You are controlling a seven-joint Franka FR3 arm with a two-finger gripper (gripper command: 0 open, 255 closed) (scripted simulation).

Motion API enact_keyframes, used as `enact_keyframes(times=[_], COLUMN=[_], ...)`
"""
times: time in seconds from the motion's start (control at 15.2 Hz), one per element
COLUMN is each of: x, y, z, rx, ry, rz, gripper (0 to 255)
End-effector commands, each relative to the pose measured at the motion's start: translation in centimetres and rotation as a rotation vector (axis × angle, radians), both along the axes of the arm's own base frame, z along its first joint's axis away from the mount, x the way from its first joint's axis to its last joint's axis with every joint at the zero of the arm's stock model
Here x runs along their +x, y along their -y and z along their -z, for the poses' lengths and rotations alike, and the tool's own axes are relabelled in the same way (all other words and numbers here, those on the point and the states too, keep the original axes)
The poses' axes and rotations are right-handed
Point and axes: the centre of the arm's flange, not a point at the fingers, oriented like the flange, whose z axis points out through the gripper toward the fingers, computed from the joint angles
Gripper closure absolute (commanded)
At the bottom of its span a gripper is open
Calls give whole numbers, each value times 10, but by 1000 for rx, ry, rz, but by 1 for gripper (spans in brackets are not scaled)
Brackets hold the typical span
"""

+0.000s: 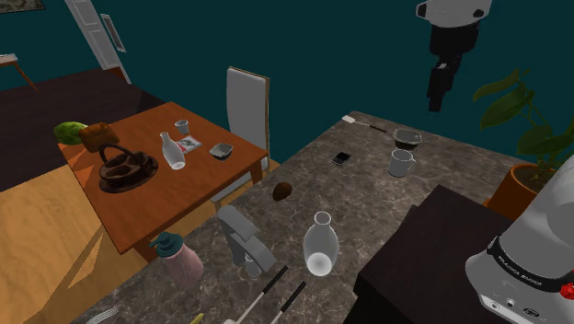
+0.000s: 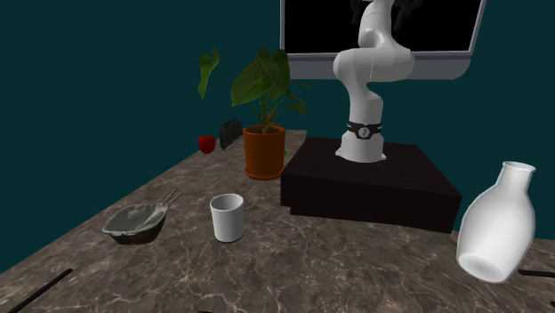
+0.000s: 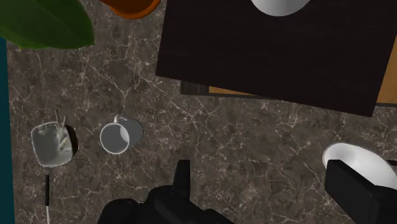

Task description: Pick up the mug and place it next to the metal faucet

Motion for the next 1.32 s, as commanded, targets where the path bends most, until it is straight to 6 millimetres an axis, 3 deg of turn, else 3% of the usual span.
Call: enact_keyframes(times=[0.0,1.25], x=[0,70], y=[0,186], z=[0,168], rx=[0,100], ry=[0,-8], rz=[0,-27], gripper=[0,0])
